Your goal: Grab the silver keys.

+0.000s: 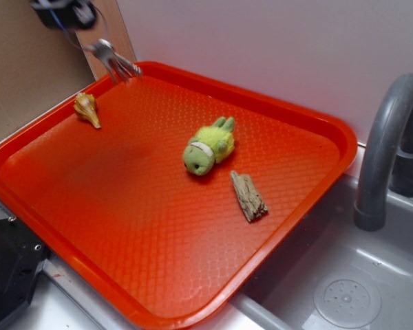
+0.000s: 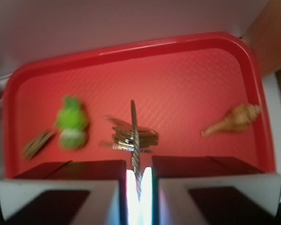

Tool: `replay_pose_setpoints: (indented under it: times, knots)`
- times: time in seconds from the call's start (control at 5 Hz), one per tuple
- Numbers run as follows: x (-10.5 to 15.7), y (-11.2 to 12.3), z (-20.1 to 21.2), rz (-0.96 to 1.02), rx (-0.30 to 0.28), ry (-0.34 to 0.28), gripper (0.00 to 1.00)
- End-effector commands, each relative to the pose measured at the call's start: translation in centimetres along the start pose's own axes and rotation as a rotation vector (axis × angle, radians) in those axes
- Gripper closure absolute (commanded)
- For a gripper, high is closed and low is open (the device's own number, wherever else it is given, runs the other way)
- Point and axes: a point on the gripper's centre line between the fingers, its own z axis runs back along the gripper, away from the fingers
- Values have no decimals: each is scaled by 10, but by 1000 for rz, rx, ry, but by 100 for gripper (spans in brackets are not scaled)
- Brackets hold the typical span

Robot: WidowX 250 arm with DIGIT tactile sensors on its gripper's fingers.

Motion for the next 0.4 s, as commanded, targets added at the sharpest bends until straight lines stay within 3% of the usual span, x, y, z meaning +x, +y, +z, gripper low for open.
replay_pose_setpoints:
  times: [0.0,0.2]
  knots:
    - [-23,-10,46,-134,3,9,100]
    - [-28,-15,37,-141,42,12,100]
